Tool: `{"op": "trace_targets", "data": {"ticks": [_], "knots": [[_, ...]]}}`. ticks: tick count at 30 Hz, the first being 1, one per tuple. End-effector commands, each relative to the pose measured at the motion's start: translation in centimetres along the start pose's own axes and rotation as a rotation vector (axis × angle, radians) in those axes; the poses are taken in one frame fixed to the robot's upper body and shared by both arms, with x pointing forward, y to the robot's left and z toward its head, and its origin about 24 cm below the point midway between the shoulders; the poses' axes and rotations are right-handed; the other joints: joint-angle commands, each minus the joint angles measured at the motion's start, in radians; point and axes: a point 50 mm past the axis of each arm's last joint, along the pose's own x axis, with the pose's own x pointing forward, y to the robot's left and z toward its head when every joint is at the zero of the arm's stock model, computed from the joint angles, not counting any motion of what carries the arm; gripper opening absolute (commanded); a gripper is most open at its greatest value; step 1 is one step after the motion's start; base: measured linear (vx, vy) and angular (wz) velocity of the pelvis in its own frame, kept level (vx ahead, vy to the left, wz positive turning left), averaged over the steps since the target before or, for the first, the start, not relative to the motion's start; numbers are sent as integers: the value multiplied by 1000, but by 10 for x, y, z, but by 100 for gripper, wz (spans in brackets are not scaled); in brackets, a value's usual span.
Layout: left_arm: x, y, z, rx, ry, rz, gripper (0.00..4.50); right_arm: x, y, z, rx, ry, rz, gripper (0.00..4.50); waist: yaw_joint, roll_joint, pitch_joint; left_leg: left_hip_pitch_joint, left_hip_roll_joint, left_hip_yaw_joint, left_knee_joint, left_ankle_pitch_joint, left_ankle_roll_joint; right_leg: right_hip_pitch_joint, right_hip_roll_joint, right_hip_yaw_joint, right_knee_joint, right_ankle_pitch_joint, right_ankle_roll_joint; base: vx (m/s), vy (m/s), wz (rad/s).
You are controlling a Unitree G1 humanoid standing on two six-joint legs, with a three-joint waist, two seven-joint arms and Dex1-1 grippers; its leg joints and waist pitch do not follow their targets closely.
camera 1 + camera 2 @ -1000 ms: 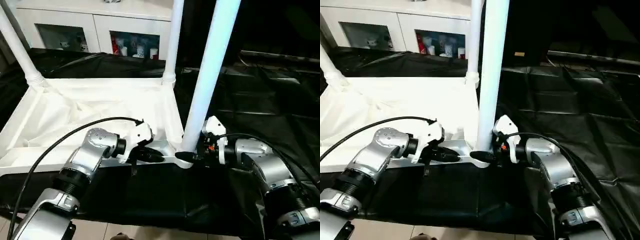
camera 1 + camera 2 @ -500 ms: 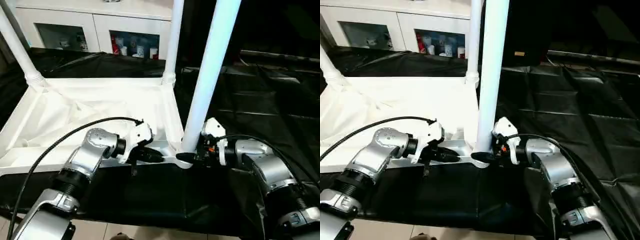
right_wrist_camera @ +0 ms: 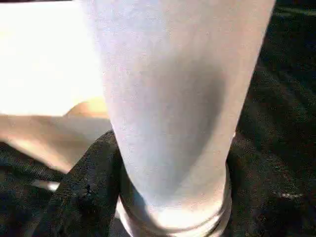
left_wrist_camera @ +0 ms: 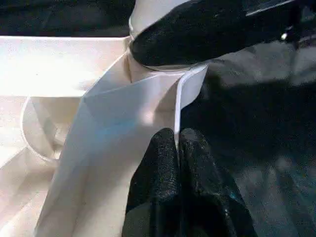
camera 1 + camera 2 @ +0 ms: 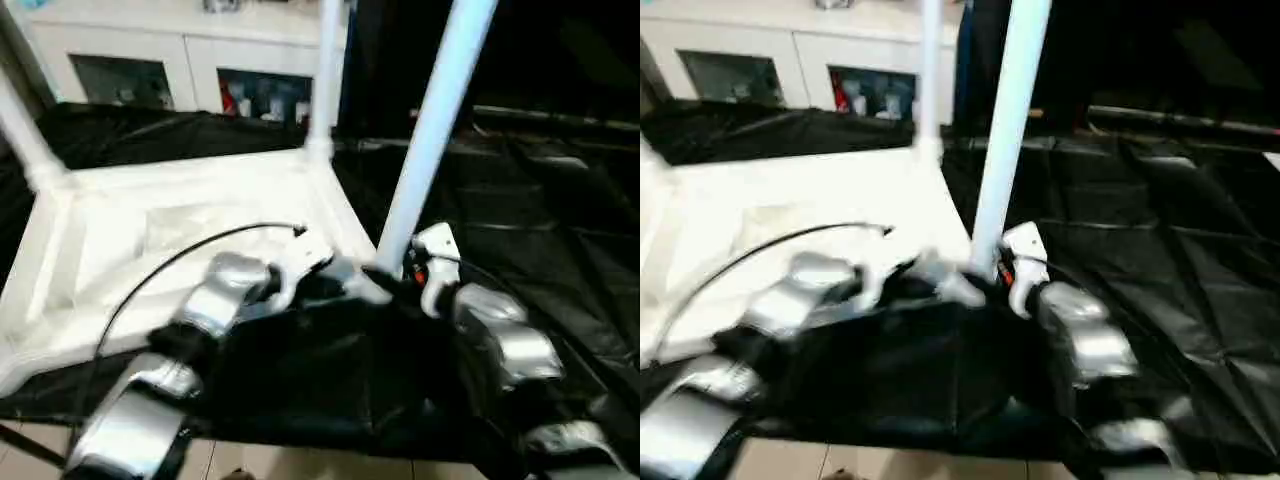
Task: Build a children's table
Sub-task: Rotate leg to tighten
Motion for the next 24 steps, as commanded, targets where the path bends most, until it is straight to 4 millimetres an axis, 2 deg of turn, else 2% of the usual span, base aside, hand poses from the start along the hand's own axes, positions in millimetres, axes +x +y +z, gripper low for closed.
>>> {"op": "trace_targets", "data": {"ticks": [1, 6, 7, 9, 10, 11, 12, 13, 17, 19, 24], "knots": [[2, 12, 2, -60, -8, 184, 0, 8, 10, -22, 52, 87, -75, 265, -4, -4, -55, 15, 51, -29, -82, -250, -14, 24, -62, 38, -82, -235, -188, 0, 0, 0], [15, 8, 5, -55, 13, 227, 0, 24, 21, -16, 89, 82, -201, 265, -5, -4, -59, 16, 49, -27, -78, -205, -5, 27, -59, 36, -75, -149, -204, 0, 0, 0], [16, 7, 6, -54, 9, 218, 0, 27, 25, -14, 88, 67, -184, 265, -4, -9, -59, 14, 49, -25, -78, -200, 3, 29, -60, 36, -75, -133, -207, 0, 0, 0], [16, 6, 6, -53, 6, 212, 0, 29, 28, -12, 88, 55, -171, 265, -3, -6, -58, 13, 49, -25, -77, -196, 12, 30, -62, 36, -74, -121, -209, 0, 0, 0], [16, 6, 5, -48, 3, 205, 0, 30, 31, -8, 80, 33, -137, 300, -3, -7, -58, 14, 49, -25, -77, -199, 15, 30, -61, 36, -75, -121, -209, 0, 0, 0], [16, 6, 5, -48, 3, 205, 0, 30, 31, -8, 80, 33, -137, 300, -3, -9, -57, 13, 50, -25, -78, -203, 18, 30, -62, 36, -76, -126, -208, 0, 0, 0], [13, 6, 5, -34, -14, 174, 0, 29, 35, -1, 61, -26, -47, 300, -2, -11, -55, 13, 51, -26, -80, -221, 22, 31, -63, 36, -79, -163, -203, 0, 0, 0], [13, 6, 5, -34, -14, 174, 0, 29, 35, -1, 61, -26, -47, 323, -1, -11, -55, 13, 51, -26, -80, -225, 24, 32, -64, 36, -80, -172, -199, 0, 0, 0], [7, 6, 5, 13, -47, 109, 0, 22, 30, 6, 57, -54, 69, 357, -4, -13, -55, 5, 51, -28, -80, -204, 43, 37, -63, 36, -77, -149, -194, 0, 0, 0], [0, 5, 2, 36, -61, 41, 0, 11, 22, 8, -8, -27, 189, 374, -2, -13, -58, 9, 52, -26, -75, -181, 58, 37, -63, 36, -75, -126, -206, 0, 0, 0], [-12, 1, -2, 70, -112, -93, 0, -7, 12, 10, -91, 8, 330, 374, 1, -12, -58, 6, 55, -24, -71, -142, 86, 38, -61, 34, -66, -58, -236, 0, 0, 0]]}}
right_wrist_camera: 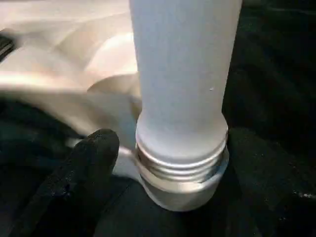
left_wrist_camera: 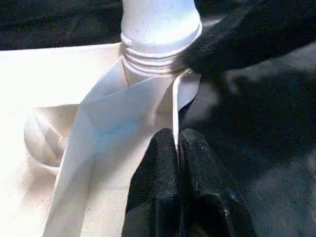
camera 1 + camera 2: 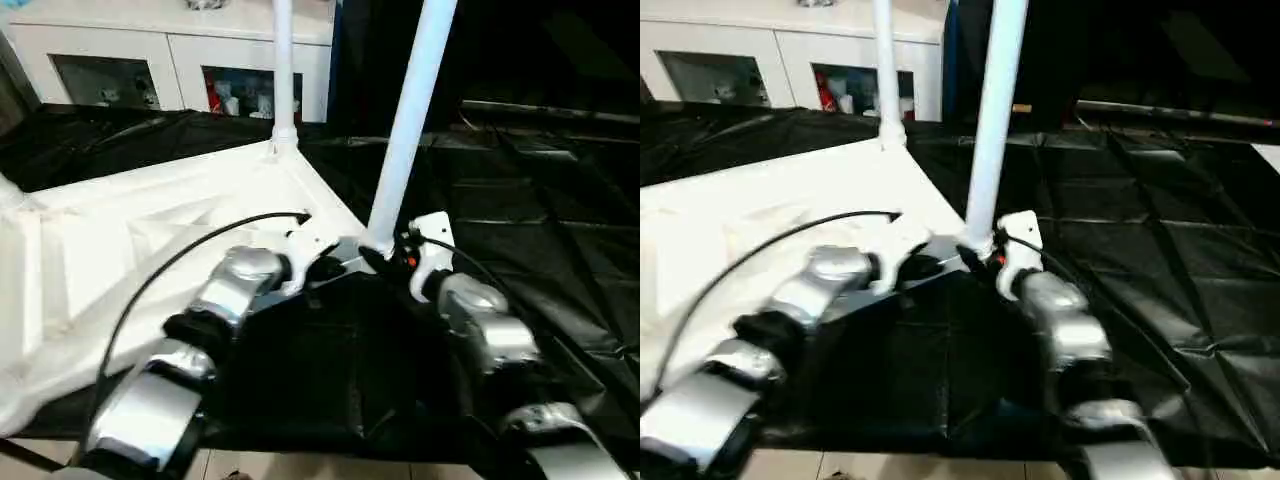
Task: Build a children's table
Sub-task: Rotate leg to tighten
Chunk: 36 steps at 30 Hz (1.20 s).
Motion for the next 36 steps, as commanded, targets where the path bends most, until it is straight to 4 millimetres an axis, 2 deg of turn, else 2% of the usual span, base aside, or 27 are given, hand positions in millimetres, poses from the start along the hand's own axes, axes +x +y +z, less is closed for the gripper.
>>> {"op": "trace_targets", "data": {"ticks": [1, 5, 7, 12, 14, 15, 19, 22, 27, 31, 32, 33, 34, 36], "knots": [[0, -14, 4, 12, -100, -143, 0, 1, 13, 6, -31, 2, 149, 374, 6, -13, -58, 10, 53, -23, -62, -142, 86, 43, -63, 37, -65, -56, -243, 0, 0, 0], [-16, -21, -2, -12, -128, -276, 0, -13, 14, 5, -72, 54, 283, 374, 7, -8, -55, 15, 58, -19, -64, -171, 74, 36, -61, 37, -65, -86, -262, 0, 0, 0], [-18, -21, -3, -15, -127, -284, 0, -14, 14, 5, -78, 62, 295, 374, 12, -7, -54, 16, 60, -17, -65, -172, 70, 34, -61, 37, -64, -90, -264, 0, 0, 0], [-26, -22, -5, -26, -130, -322, 0, -17, 19, 0, -101, 111, 352, 374, 19, -8, -52, 15, 59, -20, -70, -205, 34, 33, -66, 40, -70, -159, -237, 0, 0, 0], [-28, -21, -5, -24, -131, -320, 0, -18, 21, -2, -109, 127, 369, 360, 20, -9, -53, 15, 58, -20, -69, -190, 36, 33, -65, 41, -69, -140, -232, 0, 0, 0], [-29, -21, -5, -26, -131, -320, 0, -18, 22, -4, -112, 133, 374, 338, 20, -16, -54, 14, 57, -19, -68, -177, 42, 34, -65, 40, -67, -122, -234, 0, 0, 0], [-32, -21, -5, -26, -128, -319, 0, -18, 22, -5, -114, 140, 376, 309, 21, -11, -53, 14, 57, -19, -67, -166, 50, 33, -65, 40, -66, -121, -235, 0, 0, 0], [-32, -21, -6, -28, -128, -321, 0, -18, 22, -5, -111, 137, 374, 290, 21, -12, -53, 14, 56, -19, -67, -176, 44, 33, -66, 40, -68, -141, -231, 0, 0, 0], [-32, -22, -6, -32, -125, -318, 0, -18, 22, -7, -119, 144, 371, 270, 21, -12, -55, 13, 55, -19, -64, -155, 51, 34, -64, 40, -64, -108, -235, 0, 0, 0], [-29, -19, -7, -28, -104, -265, 0, -17, 20, -11, -96, 138, 322, 268, 20, -12, -55, 13, 55, -19, -64, -159, 51, 34, -64, 39, -65, -114, -235, 0, 0, 0], [-28, -18, -7, -28, -99, -255, 0, -16, 20, -12, -91, 136, 309, 268, 20, -11, -54, 15, 55, -20, -67, -175, 43, 32, -65, 39, -68, -143, -231, 0, 0, 0], [-22, -14, -9, -45, -63, -176, 0, -10, 15, -16, -43, 107, 186, 268, 19, -10, -54, 15, 56, -20, -68, -179, 39, 32, -65, 40, -69, -151, -229, 0, 0, 0], [-19, -12, -10, -54, -51, -148, 0, -8, 14, -18, -23, 96, 142, 268, 15, -9, -53, 16, 55, -20, -69, -195, 26, 28, -66, 41, -72, -170, -228, 0, 0, 0], [-15, -9, -8, -73, -54, -97, 0, -5, 13, -21, 13, 89, 82, 268, 13, -11, -53, 18, 55, -22, -72, -214, 5, 29, -67, 40, -74, -198, -220, 0, 0, 0]]}}
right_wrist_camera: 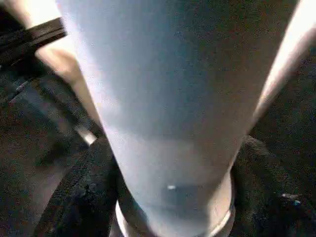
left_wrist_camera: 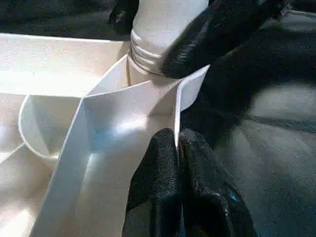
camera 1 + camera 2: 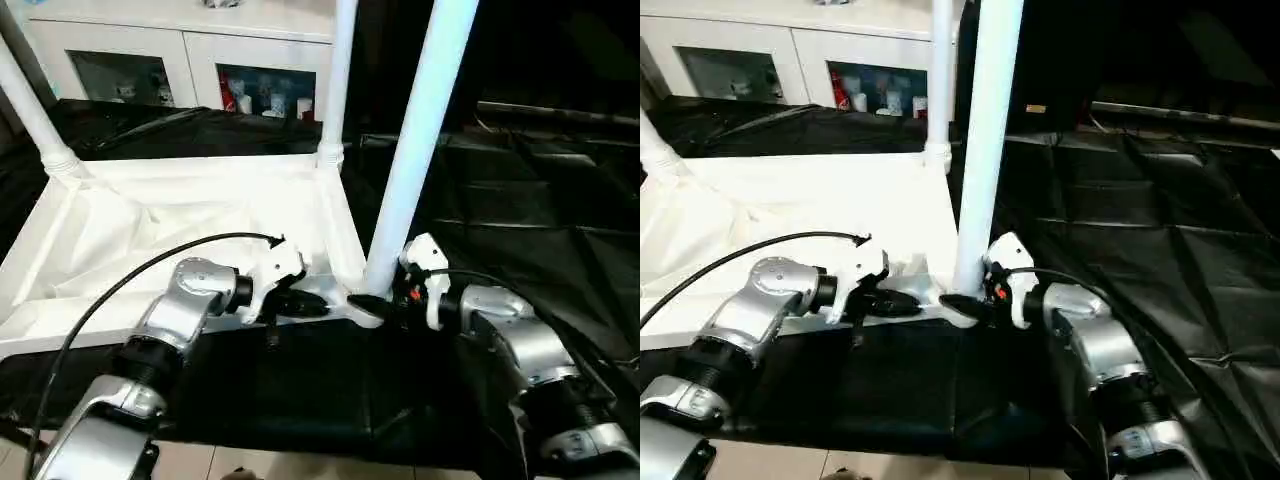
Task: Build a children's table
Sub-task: Rotate leg to tighten
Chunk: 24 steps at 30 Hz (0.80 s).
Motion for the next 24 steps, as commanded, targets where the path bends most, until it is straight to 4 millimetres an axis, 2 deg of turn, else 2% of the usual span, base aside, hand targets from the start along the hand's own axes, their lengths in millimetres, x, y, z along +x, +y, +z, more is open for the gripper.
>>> {"op": "trace_targets", "data": {"ticks": [1, 5, 7, 9, 12, 16, 17, 18, 20, 23, 24], "knots": [[14, 8, 6, -66, -45, 141, 0, 7, -2, -17, 97, 42, -145, 268, -4, -11, -52, 17, 56, -25, -76, -216, 1, 28, -64, 39, -75, -198, -218, 0, 0, 0], [26, 13, 12, -93, -27, 244, 0, 18, -3, -19, 169, 27, -287, 267, -10, -11, -53, 22, 52, -25, -76, -234, -8, 26, -64, 41, -80, -217, -208, 0, 0, 0], [31, 14, 14, -104, -20, 277, 0, 21, -4, -18, 201, 16, -340, 267, -9, -10, -54, 18, 53, -26, -75, -217, 0, 29, -66, 41, -79, -193, -206, 0, 0, 0], [46, 14, 20, -125, 1, 346, 0, 34, -5, -14, 295, -10, -467, 267, -10, -9, -56, 17, 51, -25, -74, -202, 4, 30, -64, 40, -76, -162, -210, 0, 0, 0], [54, 13, 22, -111, 22, 379, 0, 43, -2, -11, 314, -16, -512, 267, -11, -6, -57, 17, 50, -25, -74, -193, 5, 31, -63, 39, -76, -137, -214, 0, 0, 0], [60, 10, 23, -96, 26, 370, 0, 53, 6, -4, 244, -26, -487, 267, -10, -10, -57, 14, 49, -25, -72, -178, 21, 36, -63, 38, -73, -99, -212, 0, 0, 0], [60, 9, 23, -96, 26, 365, 0, 55, 7, -2, 222, -32, -473, 302, -10, -10, -57, 14, 49, -24, -71, -181, 27, 35, -64, 38, -74, -104, -211, 0, 0, 0], [59, 9, 23, -87, 22, 358, 0, 55, 8, 0, 208, -55, -453, 336, -11, -16, -56, 13, 49, -24, -72, -187, 30, 35, -63, 38, -77, -121, -208, 0, 0, 0], [56, 11, 23, -90, 11, 346, 0, 55, 8, 5, 183, -95, -429, 336, -10, -12, -54, 15, 51, -25, -74, -203, 29, 35, -65, 38, -79, -150, -204, 0, 0, 0], [54, 10, 23, -79, -5, 318, 0, 53, 7, 9, 145, -111, -399, 377, -18, -13, -54, 9, 51, -29, -78, -222, 25, 37, -65, 37, -80, -179, -195, 0, 0, 0], [51, 9, 22, -68, -14, 283, 0, 49, 5, 13, 99, -119, -341, 383, -19, -14, -53, 12, 51, -28, -76, -224, 28, 35, -64, 37, -81, -184, -198, 0, 0, 0]]}}
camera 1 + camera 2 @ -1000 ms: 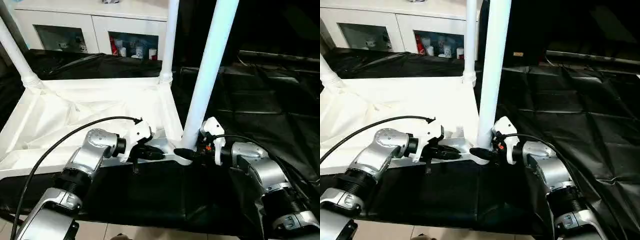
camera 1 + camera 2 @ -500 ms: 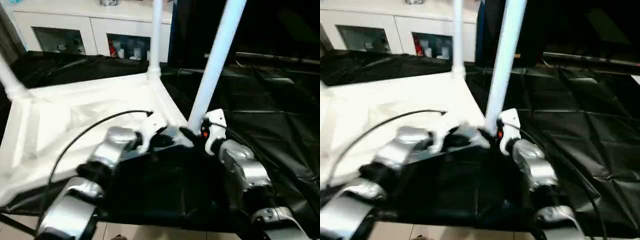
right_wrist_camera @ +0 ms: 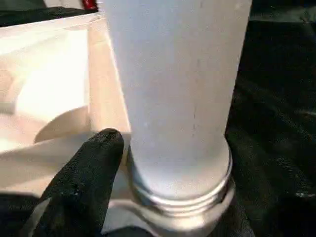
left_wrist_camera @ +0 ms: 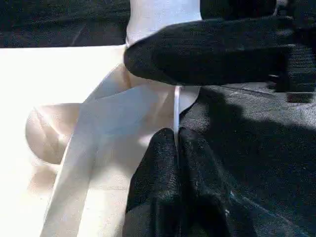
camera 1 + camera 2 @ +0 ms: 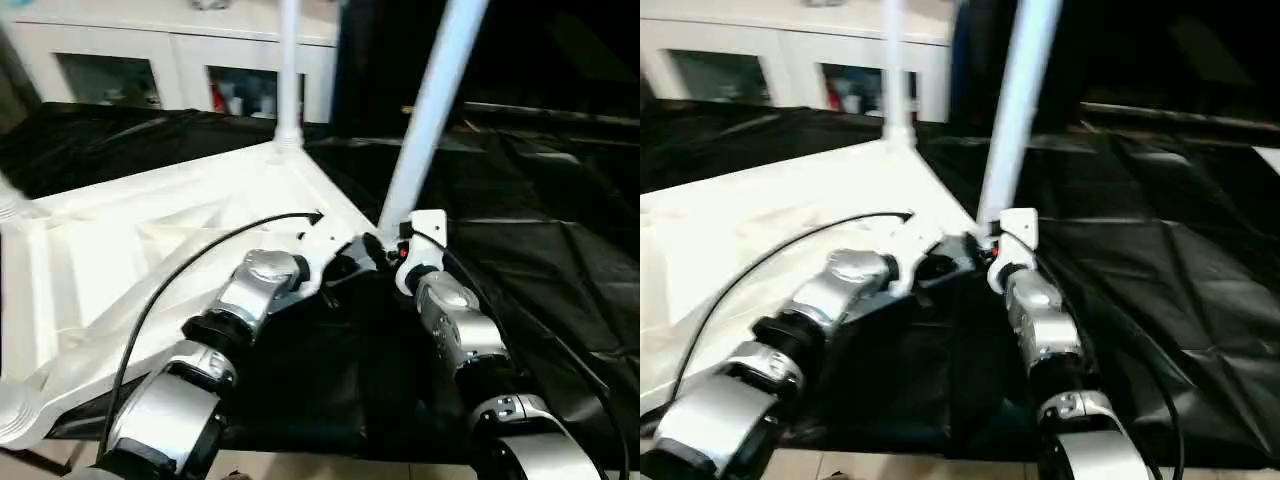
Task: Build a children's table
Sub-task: Rotate leg to tighten
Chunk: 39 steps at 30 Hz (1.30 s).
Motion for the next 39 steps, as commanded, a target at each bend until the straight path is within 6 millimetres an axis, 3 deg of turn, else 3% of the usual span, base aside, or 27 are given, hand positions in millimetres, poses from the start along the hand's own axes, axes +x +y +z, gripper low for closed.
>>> {"op": "trace_targets", "data": {"ticks": [1, 3, 5, 8, 15, 21, 26, 33, 37, 39], "knots": [[-1, -3, -4, -8, -21, -37, 0, 1, 20, 3, -62, -7, 185, 386, 3, -11, -55, 10, 52, -27, -75, -220, 32, 36, -63, 37, -79, -181, -199, 0, 0, 0], [-2, -3, -4, -3, -26, -53, 0, -1, 19, 3, -69, -6, 213, 393, 3, -12, -55, 8, 53, -26, -72, -197, 44, 37, -64, 38, -76, -146, -206, 0, 0, 0], [-14, -4, -13, 12, -24, -154, 0, -18, 1, 10, -150, -4, 376, 393, 10, -16, -57, 6, 53, -23, -64, -140, 84, 42, -62, 38, -66, -54, -223, 0, 0, 0], [-20, -5, -17, 24, -27, -213, 0, -28, -8, 12, -185, 9, 453, 393, 13, -16, -59, 5, 53, -22, -61, -115, 112, 42, -62, 36, -60, -15, -239, 0, 0, 0], [-45, -9, -25, 50, -19, -429, 0, -45, -23, 17, -217, 54, 604, 393, 13, -11, -55, 13, 61, -22, -67, -173, 81, 35, -62, 37, -66, -106, -258, 0, 0, 0], [-52, -4, -27, 41, -26, -418, 0, -50, -20, 18, -242, 80, 697, 393, 18, -12, -55, 14, 61, -20, -67, -172, 68, 33, -61, 37, -64, -98, -258, 0, 0, 0], [-54, -3, -28, 38, -26, -406, 0, -51, -21, 17, -261, 99, 717, 351, 18, -17, -56, 11, 58, -19, -65, -147, 73, 35, -62, 37, -62, -82, -257, 0, 0, 0], [-55, -3, -27, 33, -30, -408, 0, -53, -23, 17, -261, 105, 727, 281, 16, -16, -57, 11, 57, -19, -62, -139, 79, 36, -61, 37, -61, -83, -257, 0, 0, 0], [-55, -3, -28, 31, -28, -406, 0, -54, -23, 15, -272, 120, 737, 271, 15, -16, -57, 12, 57, -19, -61, -131, 82, 36, -60, 36, -60, -75, -261, 0, 0, 0], [-55, -3, -28, 30, -28, -404, 0, -54, -24, 14, -271, 123, 739, 238, 16, -17, -58, 12, 57, -19, -60, -126, 86, 36, -60, 36, -59, -66, -264, 0, 0, 0]]}}
